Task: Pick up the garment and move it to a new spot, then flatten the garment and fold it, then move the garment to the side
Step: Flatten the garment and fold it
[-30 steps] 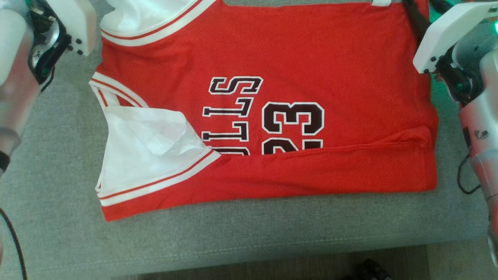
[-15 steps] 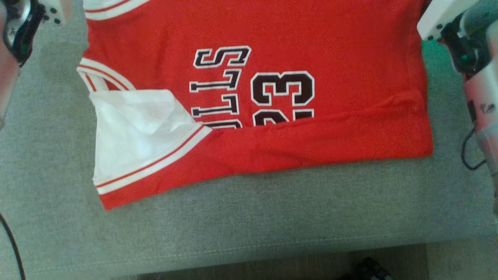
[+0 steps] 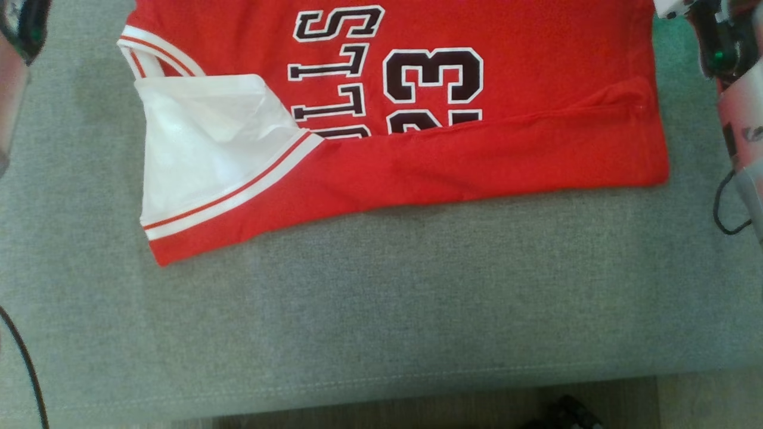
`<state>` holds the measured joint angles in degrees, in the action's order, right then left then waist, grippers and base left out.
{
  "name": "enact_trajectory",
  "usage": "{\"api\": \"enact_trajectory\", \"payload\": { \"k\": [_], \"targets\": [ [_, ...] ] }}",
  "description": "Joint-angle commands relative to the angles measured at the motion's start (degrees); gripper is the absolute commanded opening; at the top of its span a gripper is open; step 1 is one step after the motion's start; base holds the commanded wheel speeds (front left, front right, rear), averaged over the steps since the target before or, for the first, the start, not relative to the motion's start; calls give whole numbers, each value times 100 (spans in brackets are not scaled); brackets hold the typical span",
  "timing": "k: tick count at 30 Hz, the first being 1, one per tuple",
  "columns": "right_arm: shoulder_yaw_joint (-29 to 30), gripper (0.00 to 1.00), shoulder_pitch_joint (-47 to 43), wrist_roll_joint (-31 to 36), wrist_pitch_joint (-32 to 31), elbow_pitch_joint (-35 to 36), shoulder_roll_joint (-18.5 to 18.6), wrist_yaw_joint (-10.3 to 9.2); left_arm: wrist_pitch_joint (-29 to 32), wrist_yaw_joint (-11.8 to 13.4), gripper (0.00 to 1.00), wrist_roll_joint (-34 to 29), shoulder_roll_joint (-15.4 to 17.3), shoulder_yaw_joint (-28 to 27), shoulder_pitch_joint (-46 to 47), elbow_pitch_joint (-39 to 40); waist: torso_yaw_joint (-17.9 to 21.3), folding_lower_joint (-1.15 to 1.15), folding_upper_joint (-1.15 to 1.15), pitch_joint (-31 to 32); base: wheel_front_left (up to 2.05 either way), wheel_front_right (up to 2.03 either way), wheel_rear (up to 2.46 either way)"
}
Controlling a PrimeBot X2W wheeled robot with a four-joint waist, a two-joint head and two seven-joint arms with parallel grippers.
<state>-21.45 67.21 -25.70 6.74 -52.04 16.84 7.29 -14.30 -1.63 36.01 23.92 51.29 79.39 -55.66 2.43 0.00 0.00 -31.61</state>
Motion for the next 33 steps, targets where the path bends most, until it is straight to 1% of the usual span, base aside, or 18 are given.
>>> {"api": "enact_trajectory", "payload": {
  "k": [1, 8, 14, 15, 24, 29, 33],
  "targets": [
    [-50, 0, -21, -53, 113, 126, 14, 20, -67, -34, 0, -68, 257, -199, 100, 154, -27, 0, 0, 53, 0, 0, 0],
    [-312, 0, -440, -460, 291, 160, 201, 20, -69, -206, 0, -276, 411, -257, -513, 594, -150, 0, 0, 416, 0, 0, 0],
    [-611, 0, -1061, -917, 149, 325, 450, 20, -69, -328, 0, -389, 565, -171, -1161, 922, -296, 0, 0, 867, 0, 0, 0],
    [-611, 0, -1061, -917, 149, 325, 450, 20, -69, -328, 0, -389, 565, -171, -1161, 922, -296, 0, 0, 867, 0, 0, 0],
    [-1060, 0, -2002, -1536, -415, 677, 989, 20, -33, -389, 0, -314, 827, 31, -2146, 1486, -487, 0, 0, 1442, 0, 0, 0],
    [-1320, 0, -2424, -1779, -817, 877, 1299, 20, 208, -397, 0, -191, 967, 202, -2719, 1971, -553, 0, 0, 1622, 0, 0, 0],
    [-1526, 0, -2665, -2003, -1180, 1110, 1506, 20, 443, -346, 0, -138, 1118, 351, -3129, 2385, -585, 0, 0, 1708, 0, 0, 0]
  ]
}}
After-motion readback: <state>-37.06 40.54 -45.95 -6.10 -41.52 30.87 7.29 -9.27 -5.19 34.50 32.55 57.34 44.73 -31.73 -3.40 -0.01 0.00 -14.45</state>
